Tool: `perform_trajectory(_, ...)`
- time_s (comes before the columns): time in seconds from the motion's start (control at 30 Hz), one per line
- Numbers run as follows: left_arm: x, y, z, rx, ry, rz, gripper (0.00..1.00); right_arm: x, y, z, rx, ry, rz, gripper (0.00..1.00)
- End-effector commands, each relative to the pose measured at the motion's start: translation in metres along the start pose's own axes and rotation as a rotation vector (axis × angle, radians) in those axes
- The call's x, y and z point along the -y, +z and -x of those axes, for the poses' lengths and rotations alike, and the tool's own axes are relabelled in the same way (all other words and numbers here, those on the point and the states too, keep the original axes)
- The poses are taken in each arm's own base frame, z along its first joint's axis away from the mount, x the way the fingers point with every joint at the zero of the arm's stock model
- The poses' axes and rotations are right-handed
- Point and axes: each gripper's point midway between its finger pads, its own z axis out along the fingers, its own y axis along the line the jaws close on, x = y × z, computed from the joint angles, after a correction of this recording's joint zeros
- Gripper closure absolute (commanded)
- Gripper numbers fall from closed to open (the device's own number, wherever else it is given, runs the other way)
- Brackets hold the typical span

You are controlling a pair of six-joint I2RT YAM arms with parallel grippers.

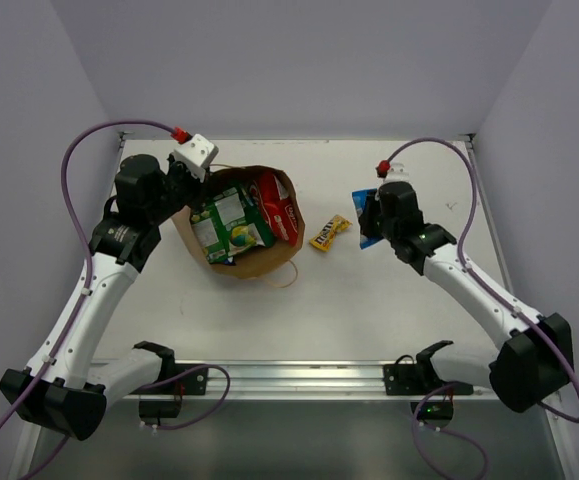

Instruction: Take the snacks out of the paper bag

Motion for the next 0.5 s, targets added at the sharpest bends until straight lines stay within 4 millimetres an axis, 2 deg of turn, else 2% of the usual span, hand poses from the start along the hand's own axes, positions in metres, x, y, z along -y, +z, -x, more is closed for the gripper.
perform_trajectory(0.0,-0.002,-0.006,0.010,0.030,-0.011,0.020,1.00,0.001,0.027,-0.037,-0.105,0.241,-0.032,0.85)
perform_trajectory(0.07,-0.001,-0.007,0.012,0.034,-0.012,0.015,1.00,0.008,0.045,-0.062,-0.179,0.274,-0.061,0.83)
perform_trajectory(0.17,0.002,-0.008,0.011,0.035,-0.013,0.006,1.00,0.017,0.062,-0.083,-0.232,0.338,-0.095,0.81)
perform_trajectory(0.2,0.001,-0.009,0.011,0.035,-0.013,0.007,1.00,0.017,0.070,-0.096,-0.276,0.366,-0.098,0.80)
perform_trajectory(0.3,0.002,-0.009,0.009,0.030,-0.013,0.008,1.00,0.023,0.077,-0.111,-0.322,0.374,-0.111,0.68)
perform_trajectory(0.33,0.002,-0.009,0.009,0.030,-0.012,0.006,1.00,0.023,0.077,-0.113,-0.325,0.370,-0.114,0.62)
perform_trajectory(0.37,0.003,-0.009,0.009,0.030,-0.012,0.002,1.00,0.024,0.076,-0.113,-0.324,0.366,-0.112,0.49)
perform_trajectory(0.47,0.006,-0.008,0.008,0.028,-0.010,-0.018,1.00,0.023,0.066,-0.093,-0.257,0.317,-0.078,0.24)
